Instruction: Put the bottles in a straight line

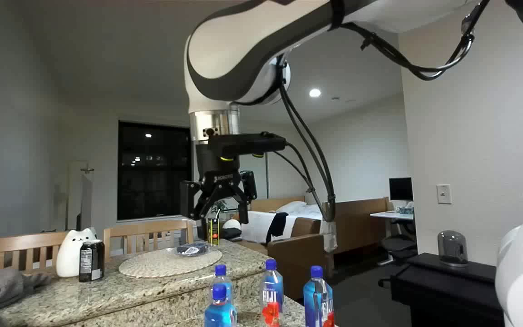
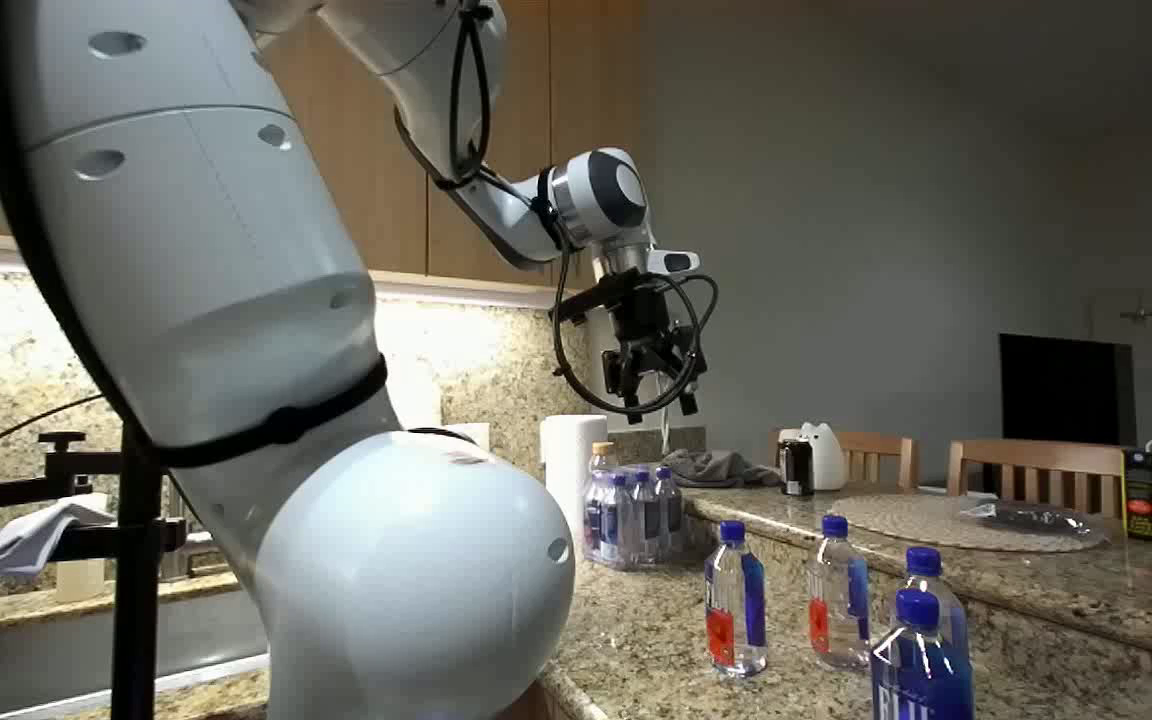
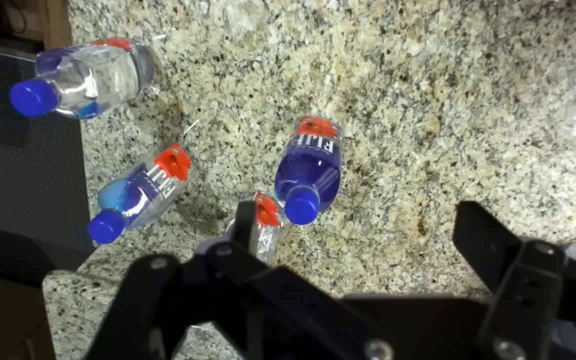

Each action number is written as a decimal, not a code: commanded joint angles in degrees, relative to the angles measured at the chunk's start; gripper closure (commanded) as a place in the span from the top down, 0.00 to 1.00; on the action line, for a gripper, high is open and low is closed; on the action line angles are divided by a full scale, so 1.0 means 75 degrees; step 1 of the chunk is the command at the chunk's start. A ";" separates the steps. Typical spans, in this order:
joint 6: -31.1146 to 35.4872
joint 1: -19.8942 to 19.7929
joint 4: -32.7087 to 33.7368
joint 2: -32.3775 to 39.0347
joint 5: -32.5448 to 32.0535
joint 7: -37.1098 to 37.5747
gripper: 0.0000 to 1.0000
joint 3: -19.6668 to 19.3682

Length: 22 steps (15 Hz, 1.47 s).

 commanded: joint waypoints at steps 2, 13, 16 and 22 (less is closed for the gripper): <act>-0.0029 0.0236 0.0026 0.0051 -0.0108 0.0094 1.00 -0.0192; 0.0421 -0.0063 0.0413 0.0318 -0.0249 0.0081 1.00 -0.0720; 0.0718 -0.0287 0.0779 0.0667 -0.0426 -0.0113 1.00 -0.1169; 0.1148 -0.0456 0.1567 0.1730 -0.0557 -0.1148 1.00 -0.2067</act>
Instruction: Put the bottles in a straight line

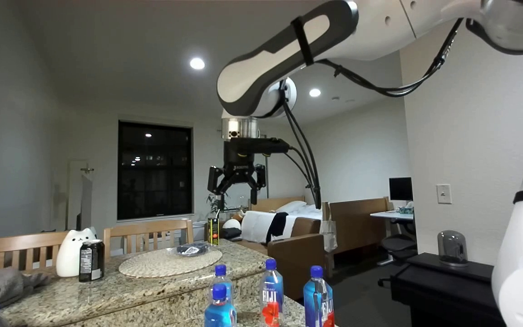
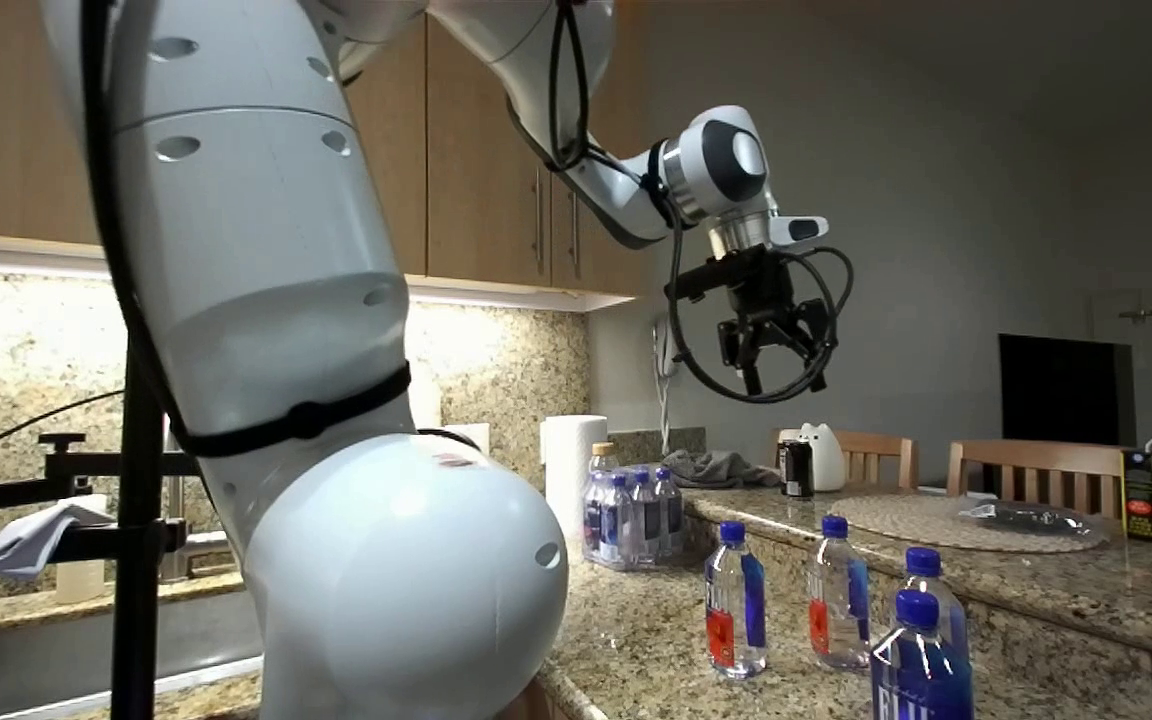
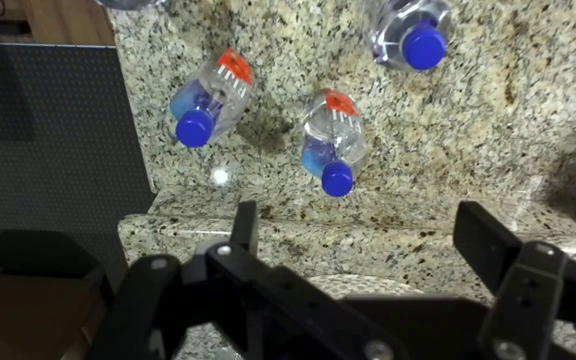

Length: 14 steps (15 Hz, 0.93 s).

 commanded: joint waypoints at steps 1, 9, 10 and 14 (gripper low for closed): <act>0.0194 -0.0078 0.0597 0.0729 -0.0095 -0.0869 1.00 -0.0424; -0.0306 -0.0036 0.1049 0.1226 0.0095 -0.1274 1.00 -0.0881; -0.0353 -0.0034 0.1086 0.1225 0.0097 -0.1274 1.00 -0.0881; -0.0083 -0.0058 0.1018 0.1274 0.0029 -0.1084 1.00 -0.0888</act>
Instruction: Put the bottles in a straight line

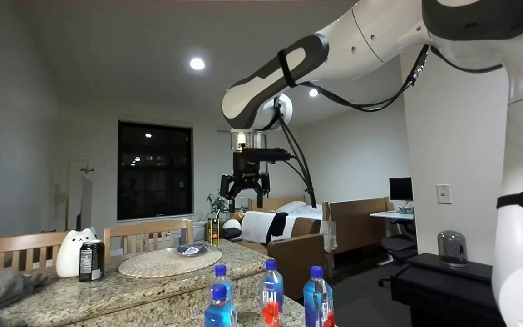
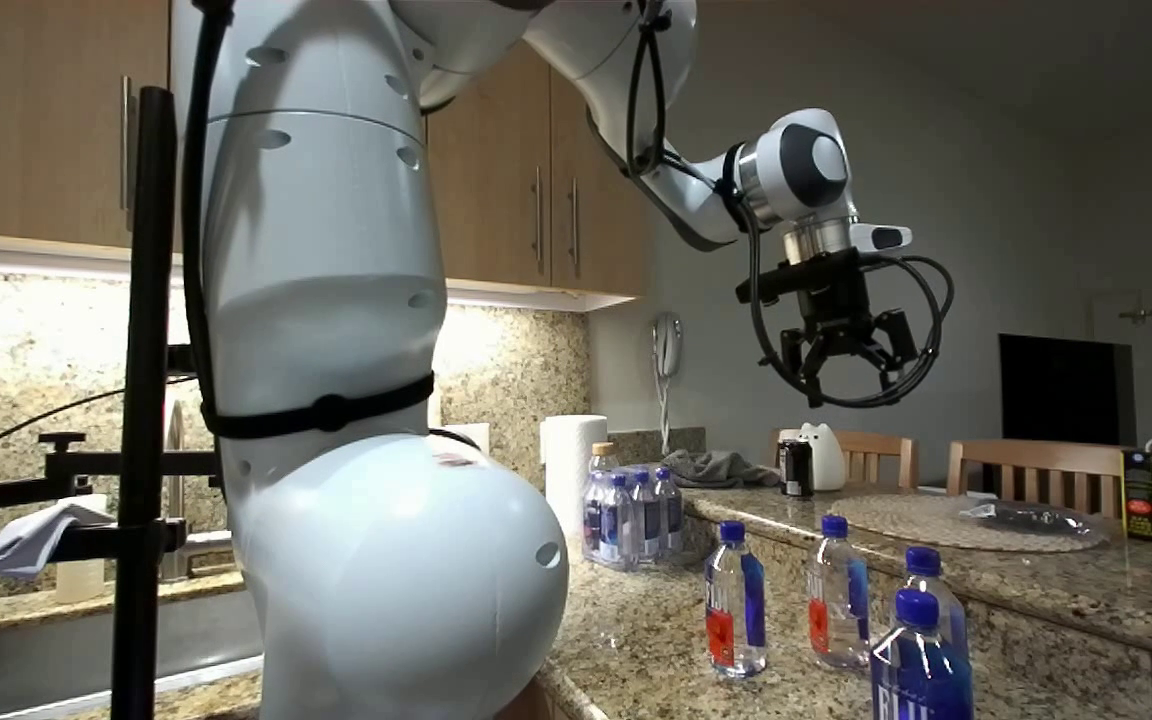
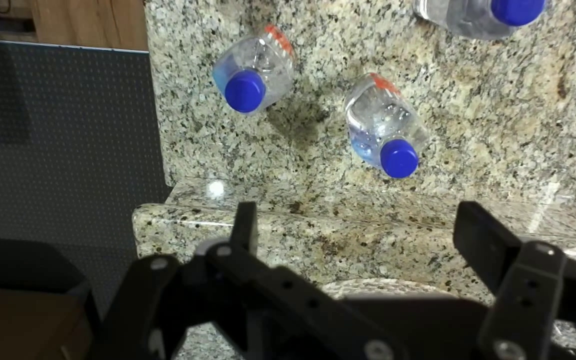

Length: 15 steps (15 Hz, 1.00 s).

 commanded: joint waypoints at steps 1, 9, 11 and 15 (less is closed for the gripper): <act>0.0293 -0.0099 -0.0106 0.0024 -0.0101 0.0332 1.00 -0.0008; 0.0959 -0.0339 -0.0691 -0.0072 -0.0308 0.3717 1.00 0.0033; 0.1297 -0.0334 -0.1007 -0.0191 -0.0593 0.4731 1.00 0.0114; 0.1338 -0.0408 -0.1360 -0.0339 -0.0891 0.6516 1.00 0.0120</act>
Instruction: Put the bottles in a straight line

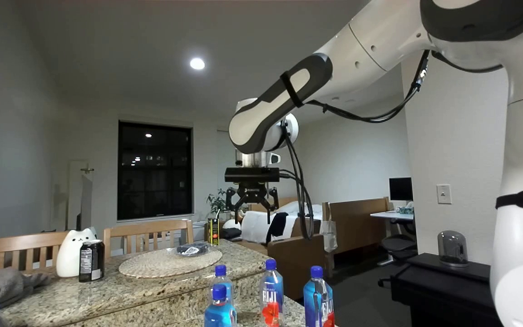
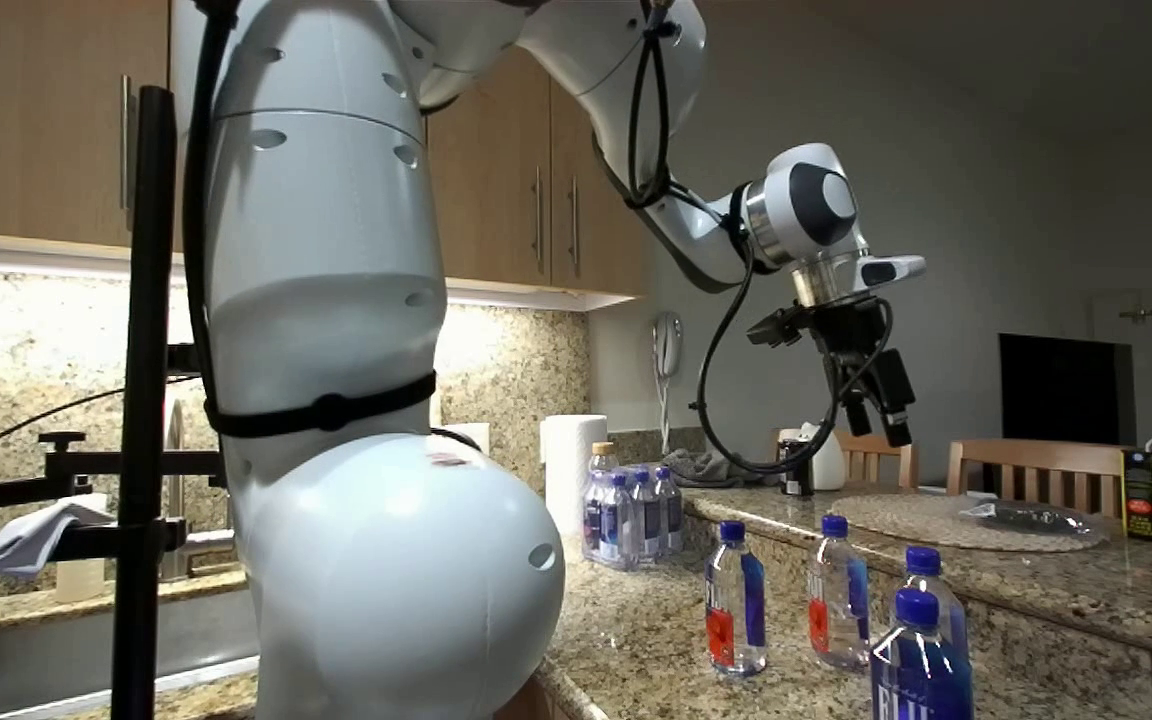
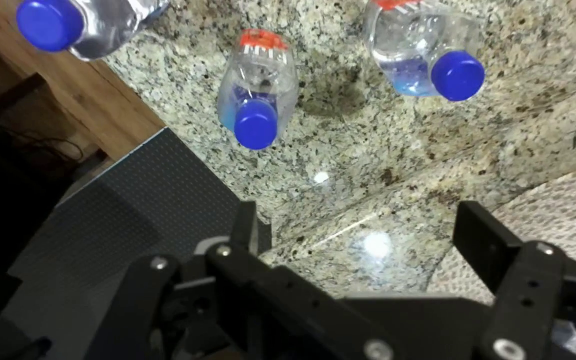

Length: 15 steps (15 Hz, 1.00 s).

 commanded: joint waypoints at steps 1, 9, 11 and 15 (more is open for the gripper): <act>0.0049 -0.0241 -0.0466 -0.0344 -0.0224 0.1481 1.00 0.0067; 0.0069 -0.0334 -0.0430 0.0057 0.0652 0.1073 1.00 -0.0357; 0.0050 -0.0322 -0.0422 0.0195 0.0920 0.0761 1.00 -0.0425; 0.0135 -0.0367 -0.0334 0.0555 0.0822 0.0517 1.00 -0.0494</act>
